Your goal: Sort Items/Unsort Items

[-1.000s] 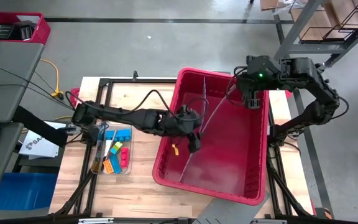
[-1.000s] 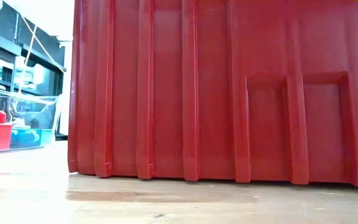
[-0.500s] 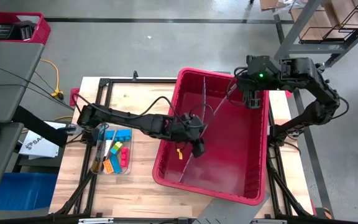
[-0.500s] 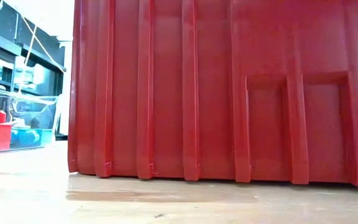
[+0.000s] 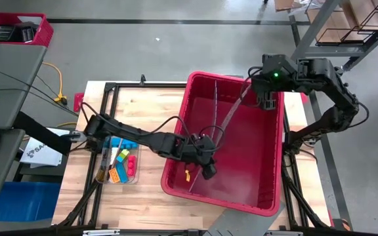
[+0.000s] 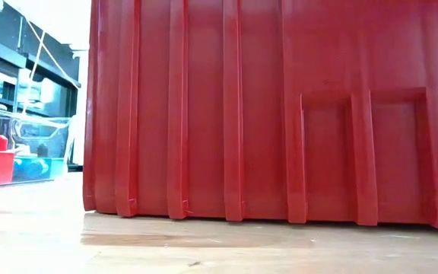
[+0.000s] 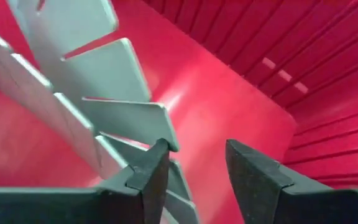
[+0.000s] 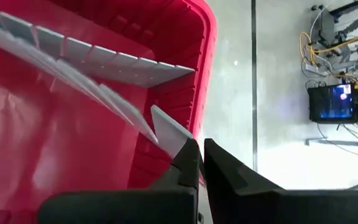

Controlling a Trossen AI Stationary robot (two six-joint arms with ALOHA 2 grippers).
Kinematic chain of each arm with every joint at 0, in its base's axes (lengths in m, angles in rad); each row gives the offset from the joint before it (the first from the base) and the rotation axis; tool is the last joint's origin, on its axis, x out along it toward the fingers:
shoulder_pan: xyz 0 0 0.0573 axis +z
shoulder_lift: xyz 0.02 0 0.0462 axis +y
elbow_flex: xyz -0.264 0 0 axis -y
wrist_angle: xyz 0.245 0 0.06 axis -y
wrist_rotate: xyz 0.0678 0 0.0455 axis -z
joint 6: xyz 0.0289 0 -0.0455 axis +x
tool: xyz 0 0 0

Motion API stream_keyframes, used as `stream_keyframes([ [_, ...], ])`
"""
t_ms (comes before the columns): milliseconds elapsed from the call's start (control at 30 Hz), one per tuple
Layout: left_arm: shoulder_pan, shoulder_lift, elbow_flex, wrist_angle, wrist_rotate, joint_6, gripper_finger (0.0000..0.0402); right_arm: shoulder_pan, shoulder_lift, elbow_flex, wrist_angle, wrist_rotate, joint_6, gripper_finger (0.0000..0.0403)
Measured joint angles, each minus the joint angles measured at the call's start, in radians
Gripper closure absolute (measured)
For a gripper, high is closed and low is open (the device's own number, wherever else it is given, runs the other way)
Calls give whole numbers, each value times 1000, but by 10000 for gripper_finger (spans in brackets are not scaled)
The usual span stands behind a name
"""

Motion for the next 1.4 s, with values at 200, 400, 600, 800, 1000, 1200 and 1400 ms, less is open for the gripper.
stream_keyframes([
  [200,12,31,1,54,-33,34,267,-22,0,0,4,-3,-1,403],
  [400,25,37,0,37,-105,69,297,-22,-1,0,24,6,42,401],
  [600,51,57,2,62,-116,55,349,-22,-1,0,61,5,53,401],
  [800,54,56,3,23,-120,45,397,-22,-1,0,57,35,90,402],
  [1000,59,19,-2,-51,-144,46,401,-118,-21,-4,3,120,502,403],
  [1200,86,-63,-3,-97,-160,138,401,-378,-107,-49,19,-60,651,382],
  [1400,109,-143,-3,-142,-168,213,401,-608,-247,-303,158,-275,798,287],
])
